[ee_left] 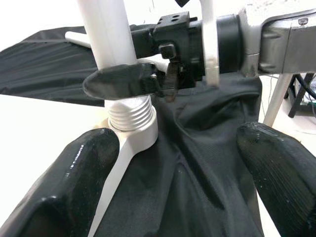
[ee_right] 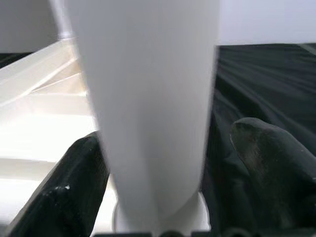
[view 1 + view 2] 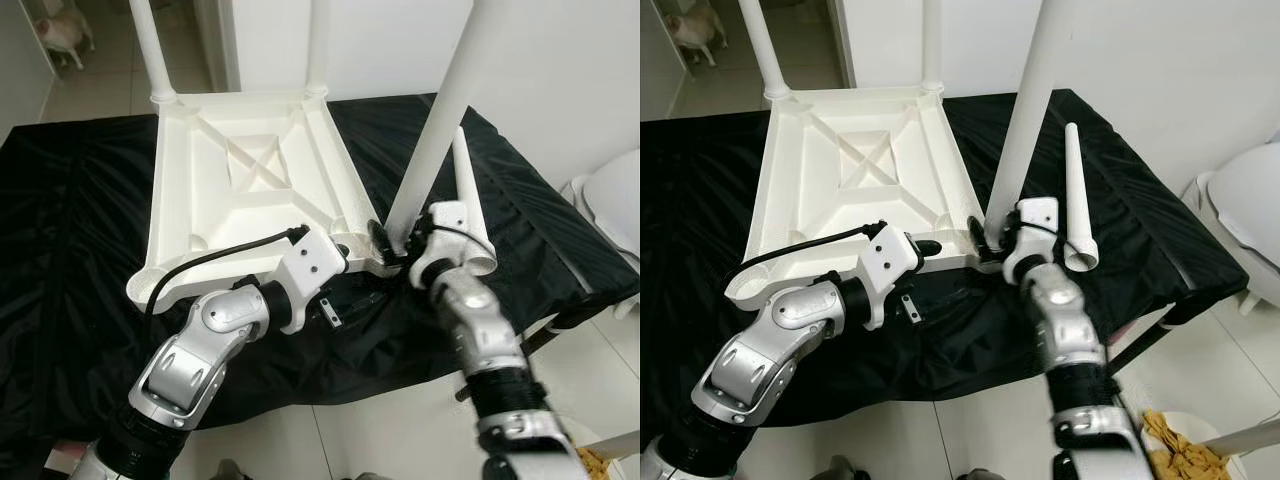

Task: Building children table

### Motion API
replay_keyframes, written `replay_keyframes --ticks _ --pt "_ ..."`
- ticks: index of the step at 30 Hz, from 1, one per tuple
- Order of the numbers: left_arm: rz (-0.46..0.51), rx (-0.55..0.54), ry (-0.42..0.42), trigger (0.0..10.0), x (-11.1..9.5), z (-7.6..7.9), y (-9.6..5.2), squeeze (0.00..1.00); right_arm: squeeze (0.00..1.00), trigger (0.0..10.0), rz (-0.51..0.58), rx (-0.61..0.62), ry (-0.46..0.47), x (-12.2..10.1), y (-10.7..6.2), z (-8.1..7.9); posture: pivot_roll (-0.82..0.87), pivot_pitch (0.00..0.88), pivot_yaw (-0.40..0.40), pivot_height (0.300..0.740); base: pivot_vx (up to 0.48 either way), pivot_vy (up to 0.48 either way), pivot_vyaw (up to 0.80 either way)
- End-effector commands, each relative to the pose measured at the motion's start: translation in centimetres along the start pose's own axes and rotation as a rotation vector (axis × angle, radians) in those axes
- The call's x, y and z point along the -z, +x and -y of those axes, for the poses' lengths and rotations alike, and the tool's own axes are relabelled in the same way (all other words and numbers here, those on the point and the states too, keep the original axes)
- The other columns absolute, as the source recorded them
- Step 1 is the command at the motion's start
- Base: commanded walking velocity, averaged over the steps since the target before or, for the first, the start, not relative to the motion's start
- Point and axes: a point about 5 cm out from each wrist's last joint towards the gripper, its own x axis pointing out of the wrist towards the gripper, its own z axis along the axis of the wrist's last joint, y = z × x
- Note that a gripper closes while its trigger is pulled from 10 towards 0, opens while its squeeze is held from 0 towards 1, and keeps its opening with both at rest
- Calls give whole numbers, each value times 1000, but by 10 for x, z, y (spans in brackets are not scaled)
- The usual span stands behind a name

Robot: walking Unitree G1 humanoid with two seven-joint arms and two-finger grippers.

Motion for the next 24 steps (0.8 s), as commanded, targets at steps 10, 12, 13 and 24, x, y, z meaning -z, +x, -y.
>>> replay_keyframes --ticks 10,12,13,24 --pt "-16 -23 15 10000 0 -5 -3 0 0 10000 -32 -228 -8 6 3 11 -42 53 -10 740 0 0 0" --pt "-17 -24 16 10000 0 -5 -4 0 0 10000 -34 -247 -7 5 5 11 -38 53 -12 740 0 0 0" --pt "-18 -25 17 10000 0 -5 -4 0 0 10000 -32 -261 -11 4 7 11 -34 55 -10 740 0 0 0" --pt "-27 -22 15 10000 0 -3 -6 0 0 0 -59 -280 -34 6 15 18 -23 61 -6 740 0 0 0"
